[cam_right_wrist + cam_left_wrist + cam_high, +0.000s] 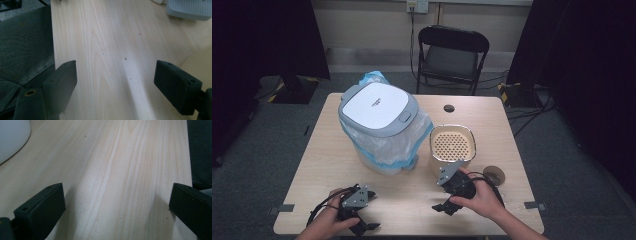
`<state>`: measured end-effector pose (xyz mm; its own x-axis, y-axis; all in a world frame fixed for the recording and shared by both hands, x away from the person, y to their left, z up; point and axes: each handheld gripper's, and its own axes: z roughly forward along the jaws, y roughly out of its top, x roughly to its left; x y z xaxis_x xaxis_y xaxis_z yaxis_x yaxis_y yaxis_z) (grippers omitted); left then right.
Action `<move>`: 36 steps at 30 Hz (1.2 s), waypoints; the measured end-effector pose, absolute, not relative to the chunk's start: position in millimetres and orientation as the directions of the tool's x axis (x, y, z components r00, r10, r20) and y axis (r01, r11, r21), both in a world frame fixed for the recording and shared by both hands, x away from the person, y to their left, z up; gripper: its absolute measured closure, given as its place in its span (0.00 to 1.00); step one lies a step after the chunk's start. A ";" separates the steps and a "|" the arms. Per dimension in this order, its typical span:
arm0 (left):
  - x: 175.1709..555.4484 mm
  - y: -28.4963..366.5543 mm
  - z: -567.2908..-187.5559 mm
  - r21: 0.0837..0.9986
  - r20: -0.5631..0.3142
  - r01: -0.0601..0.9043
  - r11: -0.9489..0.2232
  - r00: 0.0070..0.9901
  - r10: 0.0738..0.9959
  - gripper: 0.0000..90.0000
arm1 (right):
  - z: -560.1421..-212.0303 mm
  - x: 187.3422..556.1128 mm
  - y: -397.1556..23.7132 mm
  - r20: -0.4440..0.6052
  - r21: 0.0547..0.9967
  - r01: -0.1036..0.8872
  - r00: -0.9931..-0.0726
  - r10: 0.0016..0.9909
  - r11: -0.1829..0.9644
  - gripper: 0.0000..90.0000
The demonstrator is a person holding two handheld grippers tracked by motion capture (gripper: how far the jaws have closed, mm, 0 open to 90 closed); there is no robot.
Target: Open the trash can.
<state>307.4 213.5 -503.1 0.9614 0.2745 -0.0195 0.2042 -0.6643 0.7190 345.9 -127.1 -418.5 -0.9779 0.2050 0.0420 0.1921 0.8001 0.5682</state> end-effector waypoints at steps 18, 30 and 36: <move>307.4 213.5 -503.1 0.719 -0.020 0.204 -0.664 0.961 0.275 0.00 | -374.9 353.6 -124.0 0.031 0.583 0.165 -0.983 0.181 0.796 0.21; 307.5 213.6 -503.0 0.719 -0.019 0.204 -0.664 0.961 0.274 0.00 | -340.1 363.5 -121.6 0.013 0.596 0.160 -0.982 0.189 0.787 0.21; 307.5 213.6 -503.0 0.718 -0.019 0.204 -0.665 0.962 0.274 0.00 | -328.5 369.4 -118.9 0.005 0.596 0.152 -0.983 0.186 0.788 0.21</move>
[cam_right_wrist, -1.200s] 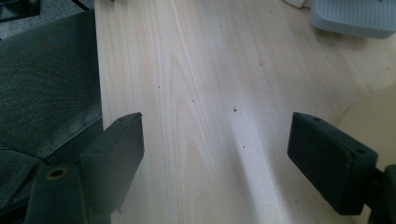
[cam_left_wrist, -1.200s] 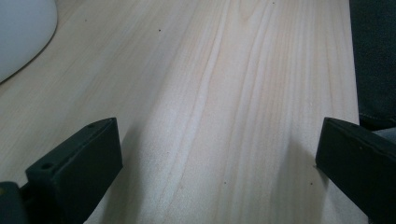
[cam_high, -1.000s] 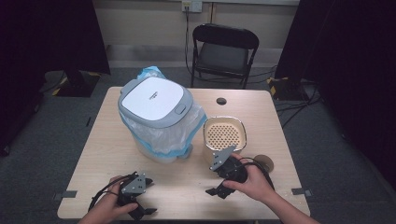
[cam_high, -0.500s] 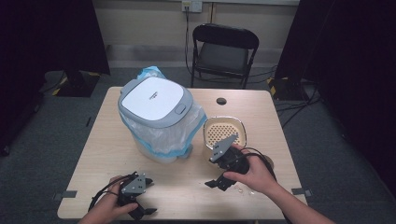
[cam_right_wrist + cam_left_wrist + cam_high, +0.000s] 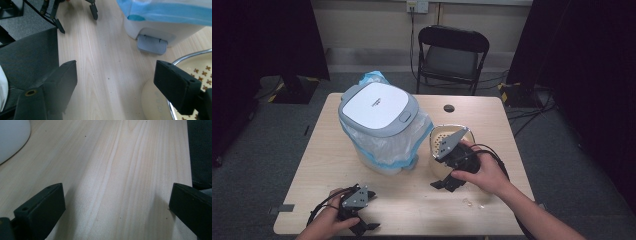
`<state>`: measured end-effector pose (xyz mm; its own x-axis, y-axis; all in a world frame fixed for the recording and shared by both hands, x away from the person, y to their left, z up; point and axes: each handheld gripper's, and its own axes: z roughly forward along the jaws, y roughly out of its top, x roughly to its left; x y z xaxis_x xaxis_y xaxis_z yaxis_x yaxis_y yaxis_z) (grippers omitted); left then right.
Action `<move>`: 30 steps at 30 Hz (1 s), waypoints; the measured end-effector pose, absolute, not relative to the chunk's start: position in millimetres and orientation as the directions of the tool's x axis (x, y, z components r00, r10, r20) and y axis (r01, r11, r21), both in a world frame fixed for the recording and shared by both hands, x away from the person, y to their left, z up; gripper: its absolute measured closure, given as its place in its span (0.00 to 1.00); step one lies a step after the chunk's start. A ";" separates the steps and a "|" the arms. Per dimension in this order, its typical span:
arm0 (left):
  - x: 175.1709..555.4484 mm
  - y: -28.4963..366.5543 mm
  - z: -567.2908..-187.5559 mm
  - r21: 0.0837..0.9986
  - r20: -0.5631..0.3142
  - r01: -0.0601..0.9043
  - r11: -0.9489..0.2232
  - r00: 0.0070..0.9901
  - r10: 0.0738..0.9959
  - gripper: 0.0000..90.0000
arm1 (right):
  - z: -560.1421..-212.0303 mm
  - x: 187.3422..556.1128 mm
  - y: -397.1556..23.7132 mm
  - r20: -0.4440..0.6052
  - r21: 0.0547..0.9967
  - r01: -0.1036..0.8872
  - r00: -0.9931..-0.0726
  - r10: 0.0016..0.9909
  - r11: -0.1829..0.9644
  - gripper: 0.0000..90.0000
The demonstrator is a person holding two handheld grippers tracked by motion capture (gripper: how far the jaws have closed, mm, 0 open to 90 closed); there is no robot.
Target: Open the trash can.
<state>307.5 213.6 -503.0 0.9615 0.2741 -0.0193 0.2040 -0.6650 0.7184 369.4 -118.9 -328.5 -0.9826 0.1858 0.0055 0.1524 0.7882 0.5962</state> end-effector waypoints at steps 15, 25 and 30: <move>307.7 213.6 -502.8 0.720 -0.014 0.199 -0.664 0.962 0.274 0.00 | -300.7 386.7 -115.9 0.024 0.613 0.168 -0.981 0.194 0.772 0.21; 307.9 213.9 -502.4 0.717 -0.014 0.198 -0.668 0.963 0.270 0.00 | -284.8 396.2 -111.9 0.010 0.625 0.157 -0.981 0.193 0.765 0.20; 307.8 213.8 -502.4 0.717 -0.014 0.199 -0.668 0.962 0.272 0.00 | -278.0 400.7 -110.8 0.012 0.633 0.156 -0.981 0.193 0.758 0.20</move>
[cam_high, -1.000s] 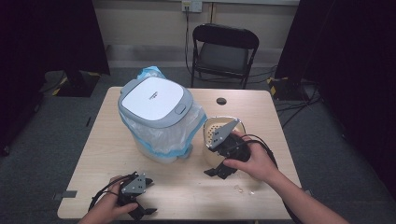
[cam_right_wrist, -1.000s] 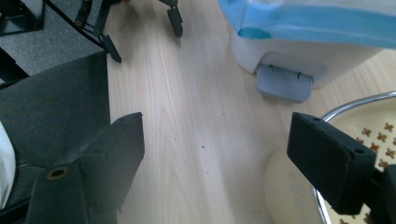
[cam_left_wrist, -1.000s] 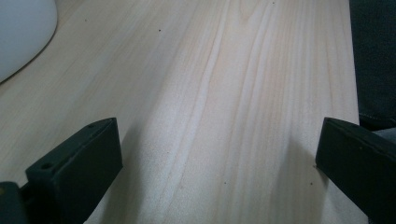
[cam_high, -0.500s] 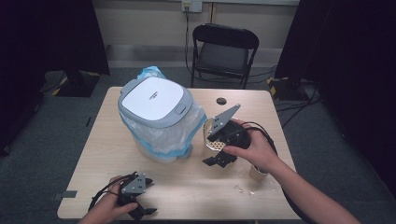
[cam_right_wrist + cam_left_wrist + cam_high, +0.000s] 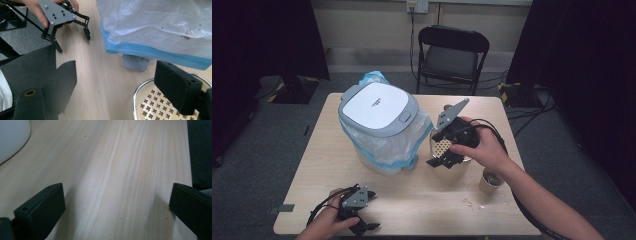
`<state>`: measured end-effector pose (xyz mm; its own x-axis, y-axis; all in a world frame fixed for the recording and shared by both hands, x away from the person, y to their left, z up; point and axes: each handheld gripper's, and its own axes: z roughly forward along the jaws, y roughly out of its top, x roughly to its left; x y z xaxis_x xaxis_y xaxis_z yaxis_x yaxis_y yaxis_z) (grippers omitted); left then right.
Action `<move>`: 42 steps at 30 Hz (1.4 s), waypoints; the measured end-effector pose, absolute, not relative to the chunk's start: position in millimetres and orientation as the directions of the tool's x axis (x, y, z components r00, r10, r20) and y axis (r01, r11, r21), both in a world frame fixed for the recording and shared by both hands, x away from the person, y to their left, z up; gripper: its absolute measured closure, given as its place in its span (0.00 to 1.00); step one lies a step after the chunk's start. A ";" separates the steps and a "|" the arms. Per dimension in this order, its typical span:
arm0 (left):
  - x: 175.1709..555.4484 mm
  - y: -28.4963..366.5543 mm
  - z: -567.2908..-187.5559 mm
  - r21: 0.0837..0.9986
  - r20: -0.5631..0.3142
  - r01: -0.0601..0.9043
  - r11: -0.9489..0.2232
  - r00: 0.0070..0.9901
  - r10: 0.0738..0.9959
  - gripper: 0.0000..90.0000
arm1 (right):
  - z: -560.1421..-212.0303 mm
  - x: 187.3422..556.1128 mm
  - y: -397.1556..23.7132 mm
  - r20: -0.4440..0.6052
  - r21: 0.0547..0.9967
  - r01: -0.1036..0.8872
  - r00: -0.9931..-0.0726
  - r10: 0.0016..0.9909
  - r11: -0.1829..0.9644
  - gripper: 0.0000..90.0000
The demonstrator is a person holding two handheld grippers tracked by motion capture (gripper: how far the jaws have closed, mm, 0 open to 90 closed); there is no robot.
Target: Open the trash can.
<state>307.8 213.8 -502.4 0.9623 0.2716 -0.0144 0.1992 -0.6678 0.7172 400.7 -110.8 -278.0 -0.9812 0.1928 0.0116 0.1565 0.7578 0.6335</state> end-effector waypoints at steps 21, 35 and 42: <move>307.9 213.9 -502.4 0.717 -0.014 0.198 -0.668 0.963 0.271 0.00 | -246.0 416.5 -99.1 -0.007 0.657 0.146 -0.980 0.199 0.740 0.20; 307.9 213.9 -502.4 0.717 -0.014 0.198 -0.668 0.963 0.270 0.00 | -236.6 427.9 -80.3 -0.015 0.668 0.130 -0.982 0.188 0.733 0.20; 307.9 213.8 -502.4 0.717 -0.014 0.198 -0.668 0.963 0.270 0.00 | -236.0 433.1 -70.3 -0.016 0.677 0.120 -0.984 0.178 0.726 0.20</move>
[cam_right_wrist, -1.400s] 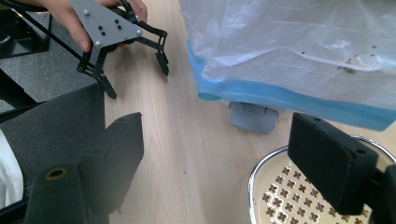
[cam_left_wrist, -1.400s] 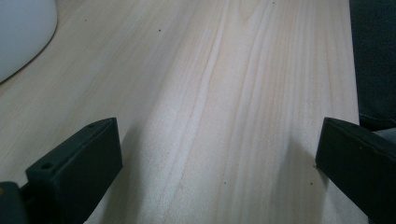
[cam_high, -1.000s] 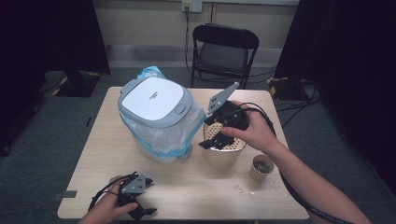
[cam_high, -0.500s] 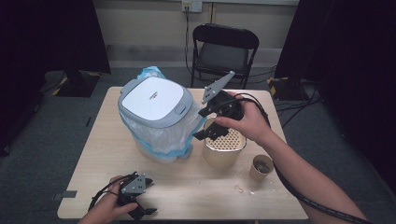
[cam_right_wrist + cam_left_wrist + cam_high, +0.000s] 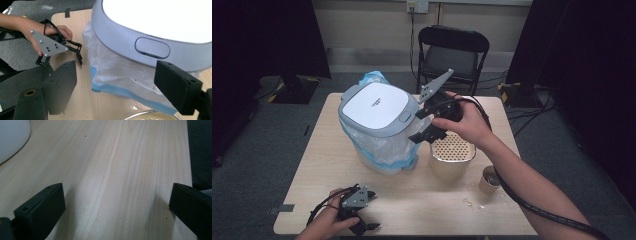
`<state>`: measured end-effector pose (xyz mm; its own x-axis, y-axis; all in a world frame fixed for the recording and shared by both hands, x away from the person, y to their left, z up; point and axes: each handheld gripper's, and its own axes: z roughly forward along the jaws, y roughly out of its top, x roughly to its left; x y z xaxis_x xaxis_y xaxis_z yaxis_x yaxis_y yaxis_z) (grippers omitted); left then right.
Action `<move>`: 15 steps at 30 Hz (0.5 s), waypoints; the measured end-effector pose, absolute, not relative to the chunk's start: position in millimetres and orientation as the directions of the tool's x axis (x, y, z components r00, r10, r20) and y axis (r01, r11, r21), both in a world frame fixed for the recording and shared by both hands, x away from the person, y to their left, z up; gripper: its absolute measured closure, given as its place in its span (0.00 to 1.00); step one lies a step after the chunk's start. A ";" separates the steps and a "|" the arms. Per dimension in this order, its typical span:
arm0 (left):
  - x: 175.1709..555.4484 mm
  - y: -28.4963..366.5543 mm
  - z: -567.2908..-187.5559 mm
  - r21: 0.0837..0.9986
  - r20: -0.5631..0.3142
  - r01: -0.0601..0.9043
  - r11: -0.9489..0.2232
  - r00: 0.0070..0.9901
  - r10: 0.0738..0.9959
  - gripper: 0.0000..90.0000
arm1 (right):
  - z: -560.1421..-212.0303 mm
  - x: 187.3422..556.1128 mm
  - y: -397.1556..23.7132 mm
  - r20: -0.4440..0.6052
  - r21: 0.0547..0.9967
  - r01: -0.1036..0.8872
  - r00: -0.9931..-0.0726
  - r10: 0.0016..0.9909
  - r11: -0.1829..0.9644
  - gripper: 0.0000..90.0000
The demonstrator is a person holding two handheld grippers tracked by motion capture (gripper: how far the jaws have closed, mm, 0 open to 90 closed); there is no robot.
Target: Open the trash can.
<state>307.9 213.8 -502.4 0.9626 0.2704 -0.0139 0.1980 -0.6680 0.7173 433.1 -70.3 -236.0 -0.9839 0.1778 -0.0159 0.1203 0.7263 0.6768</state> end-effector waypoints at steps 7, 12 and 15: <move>307.8 213.8 -502.4 0.717 -0.015 0.199 -0.668 0.962 0.271 0.00 | -239.1 439.5 -58.7 -0.010 0.684 0.118 -0.985 0.171 0.720 0.20; 307.8 213.8 -502.4 0.718 -0.015 0.199 -0.667 0.962 0.271 0.00 | -240.4 441.7 -49.2 -0.005 0.688 0.118 -0.986 0.166 0.716 0.20; 307.9 213.9 -502.4 0.717 -0.014 0.198 -0.668 0.963 0.270 0.00 | -241.7 442.1 -44.2 -0.005 0.687 0.117 -0.986 0.166 0.718 0.20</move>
<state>307.9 213.9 -502.4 0.9628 0.2699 -0.0141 0.1978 -0.6680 0.7174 442.1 -44.2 -241.7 -0.9862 0.1656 -0.0046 0.1173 0.7176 0.6865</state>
